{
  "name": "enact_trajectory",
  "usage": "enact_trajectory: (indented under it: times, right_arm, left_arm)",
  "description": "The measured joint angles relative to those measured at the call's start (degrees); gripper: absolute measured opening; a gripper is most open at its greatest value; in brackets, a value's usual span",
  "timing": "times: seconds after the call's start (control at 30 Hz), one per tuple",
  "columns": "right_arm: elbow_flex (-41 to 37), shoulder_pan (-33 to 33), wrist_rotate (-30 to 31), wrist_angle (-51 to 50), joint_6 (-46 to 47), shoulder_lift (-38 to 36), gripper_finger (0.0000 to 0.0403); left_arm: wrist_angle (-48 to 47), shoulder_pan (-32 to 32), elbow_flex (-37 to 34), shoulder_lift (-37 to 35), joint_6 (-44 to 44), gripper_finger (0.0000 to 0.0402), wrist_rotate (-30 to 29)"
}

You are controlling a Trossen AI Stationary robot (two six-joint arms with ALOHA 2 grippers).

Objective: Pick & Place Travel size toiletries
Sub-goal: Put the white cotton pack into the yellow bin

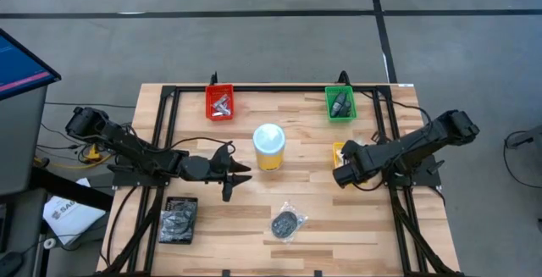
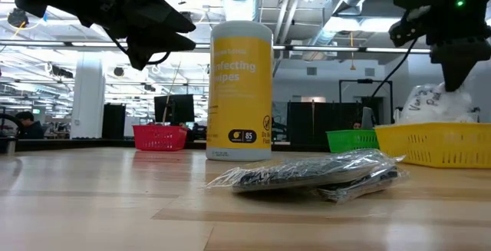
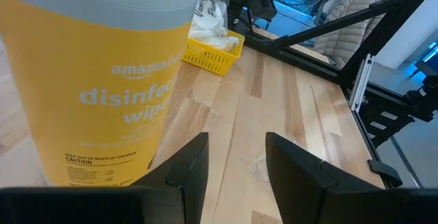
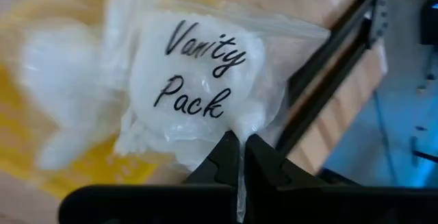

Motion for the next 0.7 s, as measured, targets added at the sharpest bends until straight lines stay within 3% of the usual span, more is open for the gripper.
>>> enact_trajectory:
  times: [0.7]
  right_arm:
    - [0.04,3.09,-1.51,11.54,-1.67,0.0,0.0012]
  left_arm:
    - [0.39,0.0,0.02,-0.01,0.02,0.0136,0.0]
